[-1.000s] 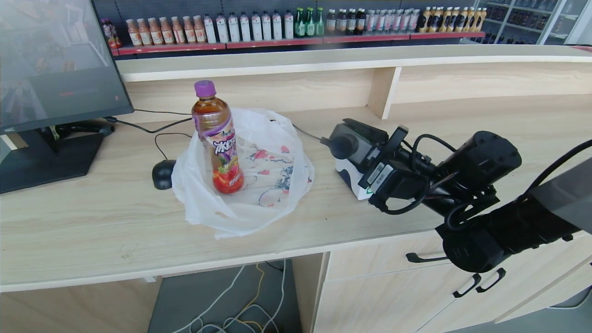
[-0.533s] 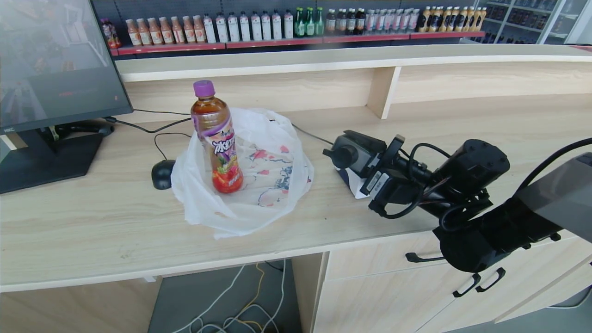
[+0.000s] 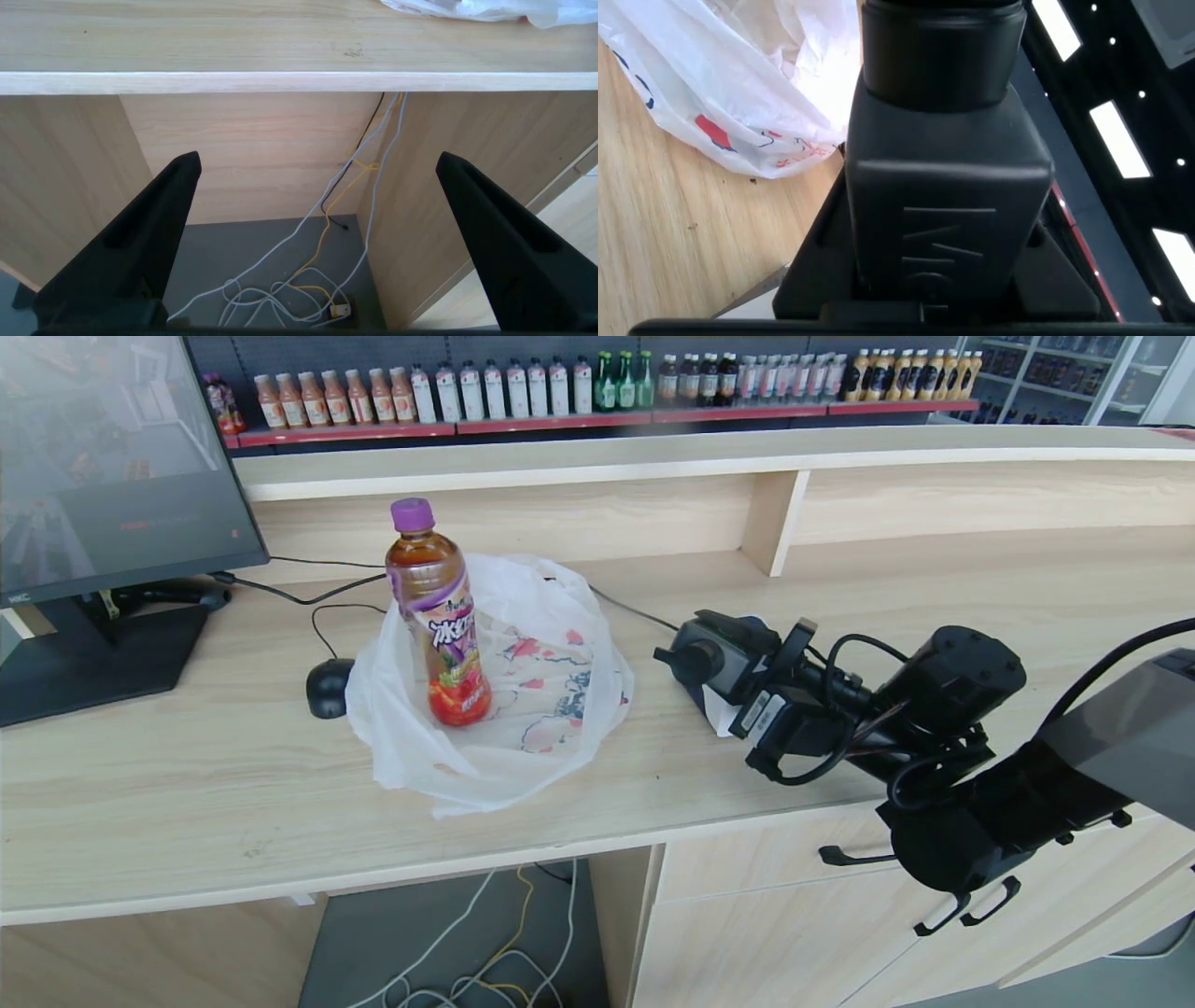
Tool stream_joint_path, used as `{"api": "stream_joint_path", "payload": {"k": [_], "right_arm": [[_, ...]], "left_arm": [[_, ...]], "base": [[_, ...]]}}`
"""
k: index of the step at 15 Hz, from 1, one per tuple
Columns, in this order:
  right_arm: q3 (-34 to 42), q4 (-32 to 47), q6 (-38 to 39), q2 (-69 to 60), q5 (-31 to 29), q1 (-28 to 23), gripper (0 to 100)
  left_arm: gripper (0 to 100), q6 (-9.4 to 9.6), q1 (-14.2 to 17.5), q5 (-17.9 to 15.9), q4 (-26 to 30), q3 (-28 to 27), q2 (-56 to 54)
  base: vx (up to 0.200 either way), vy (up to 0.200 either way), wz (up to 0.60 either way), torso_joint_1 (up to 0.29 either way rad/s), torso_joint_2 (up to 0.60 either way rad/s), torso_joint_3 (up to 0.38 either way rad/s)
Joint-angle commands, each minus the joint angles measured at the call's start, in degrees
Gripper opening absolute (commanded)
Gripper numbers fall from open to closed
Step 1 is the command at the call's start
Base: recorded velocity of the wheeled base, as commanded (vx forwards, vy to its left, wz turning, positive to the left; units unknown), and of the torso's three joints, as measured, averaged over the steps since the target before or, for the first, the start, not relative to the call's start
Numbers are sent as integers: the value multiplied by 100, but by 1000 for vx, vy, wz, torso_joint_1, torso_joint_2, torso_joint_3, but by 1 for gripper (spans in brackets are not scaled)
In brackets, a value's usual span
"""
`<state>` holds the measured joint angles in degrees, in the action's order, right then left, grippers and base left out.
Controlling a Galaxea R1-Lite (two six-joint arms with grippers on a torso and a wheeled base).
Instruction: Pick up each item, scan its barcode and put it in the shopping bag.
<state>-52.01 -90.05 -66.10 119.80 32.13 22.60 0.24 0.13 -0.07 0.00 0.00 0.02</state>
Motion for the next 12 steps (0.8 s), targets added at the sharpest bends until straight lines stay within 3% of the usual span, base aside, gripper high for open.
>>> {"api": "stream_joint_path", "payload": {"k": [1,12], "right_arm": [[15,5,0,9,3,7,0],[15,5,9,123,3,-28,0]], "left_arm": [[100,2,4,-1,0,0,-2],[100,2,4,-1,0,0,-2]], "base": [[0,0,0,0,0,0],[0,0,0,0,0,0]]}}
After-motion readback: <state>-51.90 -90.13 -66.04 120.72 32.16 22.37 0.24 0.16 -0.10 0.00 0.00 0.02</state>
